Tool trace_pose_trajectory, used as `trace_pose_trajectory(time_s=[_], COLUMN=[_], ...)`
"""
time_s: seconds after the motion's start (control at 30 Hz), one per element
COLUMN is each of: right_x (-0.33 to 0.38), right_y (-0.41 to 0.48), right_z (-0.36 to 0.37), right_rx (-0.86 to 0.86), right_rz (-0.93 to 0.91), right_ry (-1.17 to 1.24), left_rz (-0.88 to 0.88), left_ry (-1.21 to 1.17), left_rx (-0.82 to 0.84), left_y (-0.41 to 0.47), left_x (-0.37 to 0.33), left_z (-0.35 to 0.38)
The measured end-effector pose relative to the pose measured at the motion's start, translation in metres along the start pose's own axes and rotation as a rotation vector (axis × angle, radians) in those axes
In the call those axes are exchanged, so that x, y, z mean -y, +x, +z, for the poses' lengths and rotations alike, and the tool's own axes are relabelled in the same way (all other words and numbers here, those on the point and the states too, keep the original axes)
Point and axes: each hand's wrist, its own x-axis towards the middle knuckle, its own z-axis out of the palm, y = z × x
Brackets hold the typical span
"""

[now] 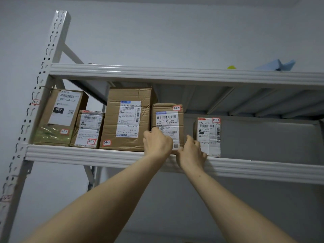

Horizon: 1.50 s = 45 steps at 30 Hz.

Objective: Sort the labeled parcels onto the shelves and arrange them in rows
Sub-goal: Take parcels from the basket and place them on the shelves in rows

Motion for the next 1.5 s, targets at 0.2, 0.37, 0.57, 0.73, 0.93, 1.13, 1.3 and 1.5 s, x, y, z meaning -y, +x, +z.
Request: trace_pose_trajectory(time_s=[0.2, 0.37, 0.57, 0.73, 0.93, 1.13, 1.3, 1.5], right_x=[-0.044, -0.078, -0.082, -0.087, -0.073, -0.064, -0.063, -0.065], right_y=[0.022, 0.051, 0.059, 0.057, 0.049, 0.045, 0.041, 0.04], right_z=[-0.036, -0.056, -0.052, -0.048, -0.037, -0.032, -0.033, -0.033], right_rx=[-0.398, -0.112, 0.034, 0.059, 0.066, 0.109, 0.094, 0.127], right_rz=[0.118, 0.233, 0.158, 0.095, 0.079, 0.084, 0.069, 0.076], right_ry=[0.197, 0.26, 0.131, 0.084, 0.12, 0.105, 0.091, 0.094], left_rz=[0.178, 0.215, -0.014, -0.032, 0.087, 0.288, 0.203, 0.144], left_ry=[-0.08, -0.138, -0.314, -0.231, 0.016, 0.052, 0.031, -0.014], left_rx=[0.062, 0.226, 0.507, 0.5, 0.212, -0.03, -0.072, 0.053], left_y=[-0.003, -0.011, -0.013, -0.015, -0.017, -0.019, -0.016, -0.024], left_x=[-0.011, -0.029, -0.055, -0.057, -0.043, -0.039, -0.031, -0.026], left_z=[0.01, 0.03, 0.066, 0.075, 0.067, 0.05, 0.037, 0.034])
